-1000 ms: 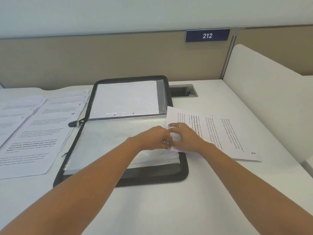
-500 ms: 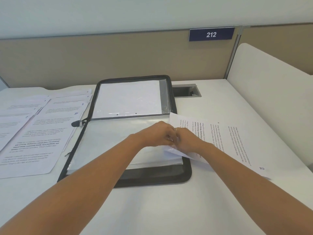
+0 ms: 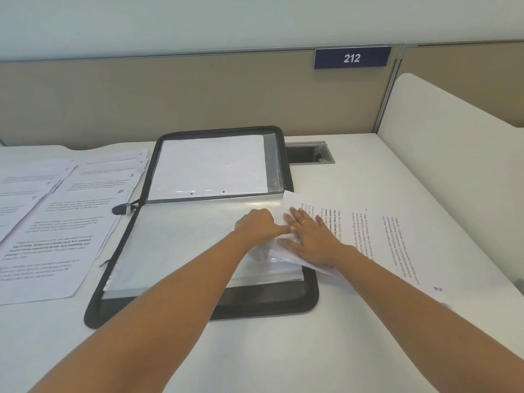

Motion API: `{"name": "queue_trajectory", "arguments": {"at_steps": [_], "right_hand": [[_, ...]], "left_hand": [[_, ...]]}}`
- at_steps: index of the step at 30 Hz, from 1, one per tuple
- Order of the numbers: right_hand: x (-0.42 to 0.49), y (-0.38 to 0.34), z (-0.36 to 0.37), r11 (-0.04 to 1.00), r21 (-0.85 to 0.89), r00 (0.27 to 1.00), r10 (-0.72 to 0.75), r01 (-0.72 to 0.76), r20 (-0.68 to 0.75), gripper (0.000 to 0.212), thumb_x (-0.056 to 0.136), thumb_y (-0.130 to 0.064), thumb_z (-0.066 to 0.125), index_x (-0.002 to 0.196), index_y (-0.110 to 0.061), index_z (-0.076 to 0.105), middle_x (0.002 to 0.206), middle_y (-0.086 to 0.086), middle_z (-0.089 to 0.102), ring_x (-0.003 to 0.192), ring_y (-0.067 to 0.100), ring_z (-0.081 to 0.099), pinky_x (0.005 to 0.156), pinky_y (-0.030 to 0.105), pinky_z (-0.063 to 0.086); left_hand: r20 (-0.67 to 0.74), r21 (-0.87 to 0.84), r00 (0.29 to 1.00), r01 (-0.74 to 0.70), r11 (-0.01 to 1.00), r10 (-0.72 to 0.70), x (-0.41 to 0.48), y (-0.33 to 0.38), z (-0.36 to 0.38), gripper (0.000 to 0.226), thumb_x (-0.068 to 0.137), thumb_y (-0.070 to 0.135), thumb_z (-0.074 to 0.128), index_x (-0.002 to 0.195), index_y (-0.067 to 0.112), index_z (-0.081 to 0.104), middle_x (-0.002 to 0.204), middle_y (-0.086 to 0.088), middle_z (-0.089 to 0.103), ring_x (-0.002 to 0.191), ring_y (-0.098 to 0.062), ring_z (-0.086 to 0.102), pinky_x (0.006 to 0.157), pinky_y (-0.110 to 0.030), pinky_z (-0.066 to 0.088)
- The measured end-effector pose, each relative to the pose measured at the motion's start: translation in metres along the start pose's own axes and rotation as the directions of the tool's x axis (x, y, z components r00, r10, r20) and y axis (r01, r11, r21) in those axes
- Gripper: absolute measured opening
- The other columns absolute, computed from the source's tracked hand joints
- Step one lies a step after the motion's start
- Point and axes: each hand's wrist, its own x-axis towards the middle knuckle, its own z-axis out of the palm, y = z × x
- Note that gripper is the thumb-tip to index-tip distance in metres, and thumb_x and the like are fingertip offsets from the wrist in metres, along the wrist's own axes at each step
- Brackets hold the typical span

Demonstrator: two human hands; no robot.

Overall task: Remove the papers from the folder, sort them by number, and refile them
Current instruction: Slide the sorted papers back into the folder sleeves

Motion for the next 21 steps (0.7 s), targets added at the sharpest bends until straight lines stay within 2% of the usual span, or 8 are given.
{"name": "queue_trajectory", "arguments": {"at_steps": [2, 4, 8, 10, 13, 16, 19, 21], "right_hand": [[-0.001, 0.0, -0.002, 1.0, -0.022, 1.0, -0.022, 0.022, 0.005, 0.07, 0.097, -0.055, 0.025, 0.152, -0.019, 0.002, 0.159, 0.001, -0.008, 0.146, 0.016, -0.007, 0.117, 0.043, -0.001], [-0.003, -0.002, -0.003, 0.999, -0.01, 0.999, -0.043, 0.044, 0.02, 0.076, 0.091, -0.063, 0.019, 0.152, -0.02, 0.002, 0.159, 0.0, -0.008, 0.146, 0.015, -0.008, 0.117, 0.042, -0.002], [-0.003, -0.004, -0.002, 0.996, 0.012, 0.996, -0.088, 0.088, 0.021, 0.073, 0.093, -0.061, 0.024, 0.152, -0.021, 0.004, 0.159, -0.001, -0.005, 0.146, 0.013, -0.007, 0.118, 0.04, -0.003], [-0.003, -0.005, -0.003, 0.993, 0.026, 0.993, -0.112, 0.111, 0.025, 0.073, 0.094, -0.06, 0.027, 0.152, -0.022, 0.005, 0.159, -0.001, -0.003, 0.146, 0.013, -0.007, 0.118, 0.04, -0.002], [-0.001, -0.005, -0.004, 0.988, 0.064, 0.99, -0.142, 0.14, 0.026, 0.074, 0.092, -0.061, 0.029, 0.152, -0.023, 0.007, 0.159, -0.001, -0.001, 0.146, 0.012, -0.005, 0.117, 0.038, -0.003], [0.004, -0.004, -0.003, 0.981, 0.094, 0.984, -0.175, 0.172, 0.021, 0.07, 0.094, -0.059, 0.028, 0.152, -0.024, 0.01, 0.159, -0.002, 0.002, 0.146, 0.011, -0.003, 0.117, 0.036, -0.003], [0.006, 0.0, -0.003, 0.968, 0.158, 0.978, -0.204, 0.195, 0.043, 0.062, 0.097, -0.053, 0.027, 0.151, -0.024, 0.017, 0.159, -0.004, 0.006, 0.146, 0.009, -0.002, 0.117, 0.034, -0.004], [0.005, 0.002, -0.006, 0.962, 0.189, 0.978, -0.206, 0.199, 0.021, 0.055, 0.099, -0.046, 0.031, 0.148, -0.022, 0.028, 0.158, -0.003, 0.012, 0.145, 0.009, 0.005, 0.119, 0.034, 0.001]], "left_hand": [[-0.006, 0.065, 1.0, -0.004, 0.998, 0.005, 0.001, 0.004, 0.004, 0.034, 0.087, 0.043, 0.055, 0.086, 0.01, 0.061, 0.082, -0.002, 0.059, 0.089, -0.023, 0.058, 0.072, -0.029, 0.04], [-0.028, 0.091, 1.0, 0.0, 0.996, 0.003, 0.003, 0.005, 0.007, 0.022, 0.088, 0.029, 0.052, 0.093, 0.01, 0.06, 0.099, -0.009, 0.064, 0.097, -0.026, 0.06, 0.07, -0.029, 0.039], [-0.051, 0.092, 0.999, 0.014, 0.996, -0.01, 0.005, 0.0, 0.01, 0.032, 0.094, 0.031, 0.042, 0.104, 0.007, 0.061, 0.106, -0.01, 0.064, 0.099, -0.026, 0.06, 0.072, -0.03, 0.04], [-0.068, 0.056, 0.997, 0.034, 0.998, -0.03, 0.006, 0.0, 0.011, 0.041, 0.096, 0.041, 0.037, 0.104, 0.009, 0.062, 0.106, -0.006, 0.065, 0.098, -0.024, 0.06, 0.075, -0.03, 0.041], [-0.05, 0.019, 0.997, 0.059, 0.998, -0.058, 0.008, 0.002, 0.012, 0.045, 0.092, 0.05, 0.041, 0.095, 0.011, 0.063, 0.098, -0.004, 0.065, 0.094, -0.023, 0.06, 0.075, -0.029, 0.041], [-0.031, -0.003, 0.997, 0.073, 0.997, -0.073, 0.008, 0.003, 0.013, 0.041, 0.092, 0.05, 0.042, 0.088, 0.013, 0.06, 0.09, -0.005, 0.064, 0.089, -0.022, 0.061, 0.075, -0.03, 0.043], [-0.029, -0.075, 0.996, 0.085, 0.994, -0.087, 0.009, 0.0, 0.015, 0.044, 0.093, 0.048, 0.041, 0.093, 0.009, 0.062, 0.091, -0.009, 0.065, 0.091, -0.026, 0.063, 0.082, -0.034, 0.046], [-0.03, -0.121, 0.995, 0.092, 0.988, -0.096, 0.009, -0.001, 0.015, 0.043, 0.093, 0.047, 0.042, 0.079, 0.01, 0.06, 0.079, -0.007, 0.063, 0.084, -0.026, 0.064, 0.082, -0.034, 0.048]]}}
